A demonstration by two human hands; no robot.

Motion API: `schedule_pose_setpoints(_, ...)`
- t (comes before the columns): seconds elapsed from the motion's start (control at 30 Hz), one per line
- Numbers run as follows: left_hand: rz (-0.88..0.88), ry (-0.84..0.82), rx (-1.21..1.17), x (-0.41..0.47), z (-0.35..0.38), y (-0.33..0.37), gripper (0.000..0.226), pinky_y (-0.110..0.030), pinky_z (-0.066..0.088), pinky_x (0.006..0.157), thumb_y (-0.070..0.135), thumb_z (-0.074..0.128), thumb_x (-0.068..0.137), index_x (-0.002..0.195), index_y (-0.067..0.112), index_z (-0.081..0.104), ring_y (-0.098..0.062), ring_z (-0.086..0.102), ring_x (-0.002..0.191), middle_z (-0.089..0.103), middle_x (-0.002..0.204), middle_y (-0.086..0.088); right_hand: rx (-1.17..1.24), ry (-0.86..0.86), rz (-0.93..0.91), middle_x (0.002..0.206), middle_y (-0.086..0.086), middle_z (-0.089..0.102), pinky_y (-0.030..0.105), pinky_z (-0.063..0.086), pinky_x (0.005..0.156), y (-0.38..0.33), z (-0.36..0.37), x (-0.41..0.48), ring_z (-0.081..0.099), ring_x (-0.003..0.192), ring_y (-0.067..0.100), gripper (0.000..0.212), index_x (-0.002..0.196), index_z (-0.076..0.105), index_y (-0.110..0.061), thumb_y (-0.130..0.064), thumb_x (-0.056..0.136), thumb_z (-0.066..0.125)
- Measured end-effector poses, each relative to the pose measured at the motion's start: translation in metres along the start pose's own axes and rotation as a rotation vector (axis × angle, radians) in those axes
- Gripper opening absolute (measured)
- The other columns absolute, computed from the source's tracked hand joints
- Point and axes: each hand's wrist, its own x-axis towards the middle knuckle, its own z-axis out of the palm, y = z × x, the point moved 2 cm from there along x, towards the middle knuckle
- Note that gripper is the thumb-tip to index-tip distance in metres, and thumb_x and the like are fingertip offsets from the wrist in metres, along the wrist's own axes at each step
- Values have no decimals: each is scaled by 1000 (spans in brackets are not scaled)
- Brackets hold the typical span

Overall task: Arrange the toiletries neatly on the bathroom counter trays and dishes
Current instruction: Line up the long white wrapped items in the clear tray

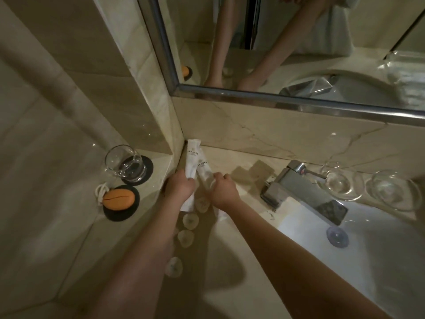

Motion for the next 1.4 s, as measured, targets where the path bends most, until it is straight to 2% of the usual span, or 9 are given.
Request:
schedule_pose_setpoints(0.2,167,131,-64,-17,-19,3,25,-36,47,66,22,46,92,111,6,49,-29,57,82,58,97,-14,-227,149,67,128,13,41,38,47,87,-21,4,11,42,117,31,54,130,37,-9,-19,83,61)
schedule_pose_setpoints(0.43,197,148,-137,-35,-27,6,26,-35,42,65,16,47,92,113,1,45,-28,54,83,57,105,-18,-126,118,142,113,10,60,35,49,76,-17,-17,14,59,103,29,28,114,52,-8,-18,89,51)
schedule_pose_setpoints(0.6,172,97,-321,-59,-21,10,21,-44,57,67,11,46,90,111,7,42,-33,66,77,58,105,-18,120,201,69,90,6,57,40,51,70,6,-33,-17,59,82,27,16,99,41,-13,-18,88,51)
schedule_pose_setpoints(0.87,213,58,-517,-145,7,24,11,-28,45,53,4,43,89,98,8,43,-20,56,60,58,85,-11,430,196,-26,102,2,61,48,55,81,78,-45,-129,62,92,25,23,101,48,-16,-16,83,63)
schedule_pose_setpoints(1.0,263,71,-546,-196,25,33,7,-16,37,45,14,52,90,92,11,46,-14,47,61,48,72,2,363,196,-66,89,3,59,35,48,70,114,-55,-185,56,81,22,18,95,54,-11,-15,81,64)
schedule_pose_setpoints(1.1,316,-5,-617,-228,43,43,17,-7,39,43,25,60,88,97,13,52,-8,51,63,53,74,5,290,223,-69,73,-2,52,29,37,59,146,-63,-227,47,65,17,17,84,51,-12,-18,79,66)
schedule_pose_setpoints(1.2,342,-163,-563,-249,66,57,21,-18,42,54,35,63,86,98,18,57,-6,56,70,59,79,7,193,220,-98,62,-7,43,26,31,54,181,-75,-265,40,56,10,26,72,42,-21,-18,78,67)
schedule_pose_setpoints(1.33,364,-340,-510,-274,99,84,26,-31,51,72,40,71,77,89,18,64,-17,64,81,67,86,-1,39,219,-98,69,-2,51,29,35,57,227,-92,-304,50,66,20,18,82,53,-10,-18,76,69)
schedule_pose_setpoints(1.4,395,-434,-485,-291,117,101,14,-26,48,63,30,69,82,85,18,63,-16,61,74,64,77,2,9,249,-85,74,2,56,33,38,61,250,-101,-318,54,72,24,19,86,57,-9,-17,75,70)
